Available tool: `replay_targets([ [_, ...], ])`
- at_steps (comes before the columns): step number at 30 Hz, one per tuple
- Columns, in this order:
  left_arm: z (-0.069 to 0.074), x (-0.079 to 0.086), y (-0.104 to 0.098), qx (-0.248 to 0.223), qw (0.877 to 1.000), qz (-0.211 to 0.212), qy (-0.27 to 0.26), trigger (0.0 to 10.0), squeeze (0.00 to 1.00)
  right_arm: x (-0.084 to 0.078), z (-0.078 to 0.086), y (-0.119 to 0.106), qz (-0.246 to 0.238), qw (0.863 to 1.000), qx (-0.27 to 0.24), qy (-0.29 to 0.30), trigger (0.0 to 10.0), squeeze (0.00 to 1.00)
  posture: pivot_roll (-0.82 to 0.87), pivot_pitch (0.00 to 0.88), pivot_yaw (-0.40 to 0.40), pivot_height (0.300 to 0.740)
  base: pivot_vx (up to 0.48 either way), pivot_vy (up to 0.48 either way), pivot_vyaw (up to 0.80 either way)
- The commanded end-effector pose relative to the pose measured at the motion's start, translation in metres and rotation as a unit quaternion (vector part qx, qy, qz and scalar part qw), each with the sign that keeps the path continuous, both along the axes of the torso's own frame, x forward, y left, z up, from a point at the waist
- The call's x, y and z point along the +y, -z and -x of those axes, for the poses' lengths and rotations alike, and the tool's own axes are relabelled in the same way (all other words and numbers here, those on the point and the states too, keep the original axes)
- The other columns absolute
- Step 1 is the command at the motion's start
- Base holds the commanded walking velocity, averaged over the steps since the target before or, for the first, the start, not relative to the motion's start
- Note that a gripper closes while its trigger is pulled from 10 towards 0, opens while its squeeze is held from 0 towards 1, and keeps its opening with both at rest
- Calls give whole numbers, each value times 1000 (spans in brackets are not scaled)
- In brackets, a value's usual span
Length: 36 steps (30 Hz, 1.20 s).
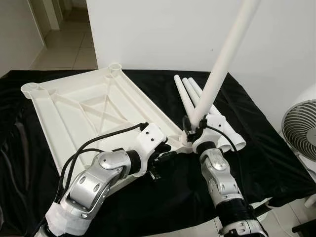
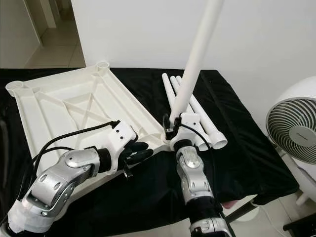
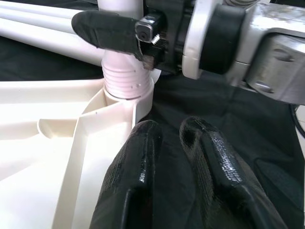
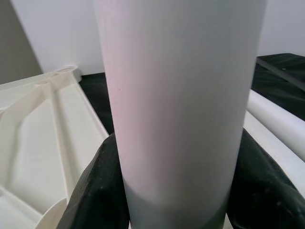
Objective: Building children table
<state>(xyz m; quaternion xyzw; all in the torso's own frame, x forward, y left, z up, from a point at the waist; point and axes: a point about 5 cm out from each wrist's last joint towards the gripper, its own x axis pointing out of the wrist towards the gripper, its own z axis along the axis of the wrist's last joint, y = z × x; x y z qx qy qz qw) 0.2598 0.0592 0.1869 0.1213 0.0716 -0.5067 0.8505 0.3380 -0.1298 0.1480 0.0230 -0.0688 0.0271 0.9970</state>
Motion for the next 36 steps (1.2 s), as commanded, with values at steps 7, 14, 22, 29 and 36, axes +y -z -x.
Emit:
replay_targets([
  [7,0,1,-3,-6,1000,2,-8,10000,0,-21,3,33,19,992,77,101,10000,0,39,74,-42,740,0,0,0],
  [14,-1,1,-3,-7,1000,3,-9,10000,0,-29,3,34,14,987,70,147,10000,0,42,71,-42,740,0,0,0],
  [22,-1,1,-4,-8,1000,3,-7,10000,0,-35,3,38,2,979,79,187,10000,0,42,72,-39,740,0,0,0],
  [29,-1,1,-4,-8,1000,3,-5,10000,0,-36,1,40,-7,975,89,201,10000,0,42,71,-37,740,0,0,0],
  [36,0,0,-4,-8,1000,3,-5,10000,0,-33,-3,39,-10,976,90,199,10000,0,45,69,-39,740,0,0,0],
])
